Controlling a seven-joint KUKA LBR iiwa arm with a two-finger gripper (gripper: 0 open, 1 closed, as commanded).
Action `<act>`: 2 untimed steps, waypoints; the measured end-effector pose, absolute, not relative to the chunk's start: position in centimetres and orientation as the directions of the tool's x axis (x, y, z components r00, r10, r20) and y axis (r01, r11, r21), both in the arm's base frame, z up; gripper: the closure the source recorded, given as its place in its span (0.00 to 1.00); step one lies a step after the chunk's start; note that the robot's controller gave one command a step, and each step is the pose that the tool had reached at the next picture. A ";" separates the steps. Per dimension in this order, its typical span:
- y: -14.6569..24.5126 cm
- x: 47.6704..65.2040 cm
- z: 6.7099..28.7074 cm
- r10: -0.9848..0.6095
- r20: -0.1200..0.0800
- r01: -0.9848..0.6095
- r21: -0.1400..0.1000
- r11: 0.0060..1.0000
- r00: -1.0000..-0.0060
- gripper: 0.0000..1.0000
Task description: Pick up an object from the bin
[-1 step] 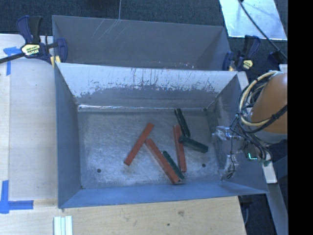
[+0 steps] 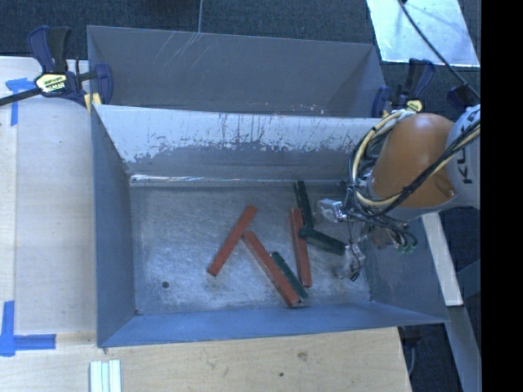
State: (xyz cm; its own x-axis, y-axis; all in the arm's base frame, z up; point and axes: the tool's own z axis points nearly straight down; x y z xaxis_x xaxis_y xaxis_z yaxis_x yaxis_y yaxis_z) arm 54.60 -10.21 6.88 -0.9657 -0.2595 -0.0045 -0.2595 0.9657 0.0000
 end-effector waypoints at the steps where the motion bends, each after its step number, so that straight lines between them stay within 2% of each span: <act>1: -14.3 58.9 7.1 -0.236 -0.008 -0.236 -0.004 0.972 -0.972 0.00; 2: -5.8 55.7 7.2 -0.344 -0.002 -0.344 0.003 0.939 -0.939 0.00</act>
Offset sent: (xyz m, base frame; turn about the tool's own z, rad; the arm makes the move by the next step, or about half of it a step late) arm 0.0404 -0.0381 0.0012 0.0189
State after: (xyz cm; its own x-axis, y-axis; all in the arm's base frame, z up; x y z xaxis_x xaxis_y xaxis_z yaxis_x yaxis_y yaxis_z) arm 55.66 -5.84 7.20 -0.9390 -0.3438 -0.0018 -0.3438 0.9390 0.0032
